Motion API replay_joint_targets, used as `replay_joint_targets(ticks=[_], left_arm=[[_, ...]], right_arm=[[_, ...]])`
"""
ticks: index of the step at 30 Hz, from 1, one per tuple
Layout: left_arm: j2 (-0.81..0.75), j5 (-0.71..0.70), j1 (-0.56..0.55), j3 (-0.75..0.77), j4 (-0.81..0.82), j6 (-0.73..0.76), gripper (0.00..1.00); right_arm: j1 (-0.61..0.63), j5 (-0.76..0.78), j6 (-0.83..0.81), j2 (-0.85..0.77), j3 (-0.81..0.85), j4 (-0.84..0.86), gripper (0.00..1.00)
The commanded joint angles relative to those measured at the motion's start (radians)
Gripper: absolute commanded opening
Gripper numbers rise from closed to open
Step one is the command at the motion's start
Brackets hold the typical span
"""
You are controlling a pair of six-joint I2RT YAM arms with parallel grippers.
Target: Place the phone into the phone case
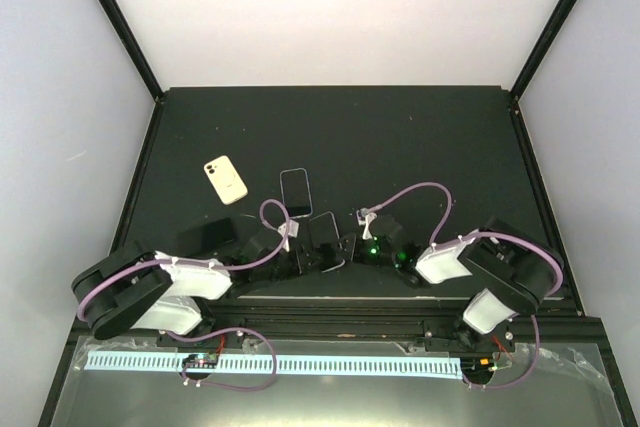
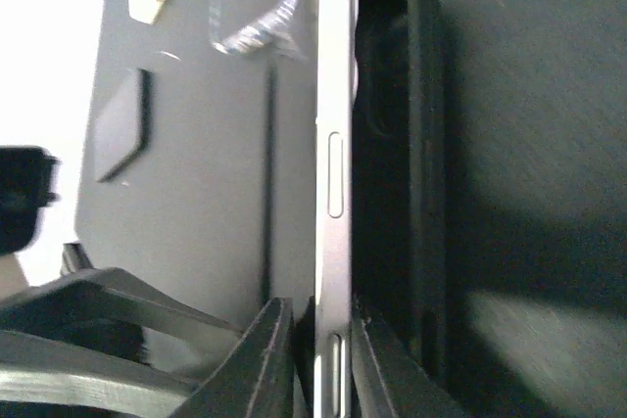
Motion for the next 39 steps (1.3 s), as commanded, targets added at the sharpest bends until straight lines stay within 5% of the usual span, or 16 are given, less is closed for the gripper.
replay_joint_targets(ticks=[1,11,20,32,39], left_arm=[[-0.052,-0.067,-0.005,0.000,-0.048,0.014,0.37],[-0.098,-0.089,0.037,0.048,-0.209,0.049,0.44],[-0.160,-0.071,0.102,0.049,-0.280,0.085,0.46],[-0.097,-0.001,0.147,0.095,-0.258,0.114,0.46],[-0.013,0.061,0.147,0.097,-0.179,0.093,0.44]], right_arm=[[0.014,0.011,-0.078,-0.029,0.005,-0.251,0.20],[0.002,0.123,-0.207,-0.204,0.107,-0.560,0.55],[-0.050,0.140,-0.296,-0.230,0.180,-0.616,0.82],[-0.075,-0.006,-0.326,-0.041,0.234,-0.522,0.86],[-0.076,-0.128,-0.287,-0.006,0.198,-0.423,0.77]])
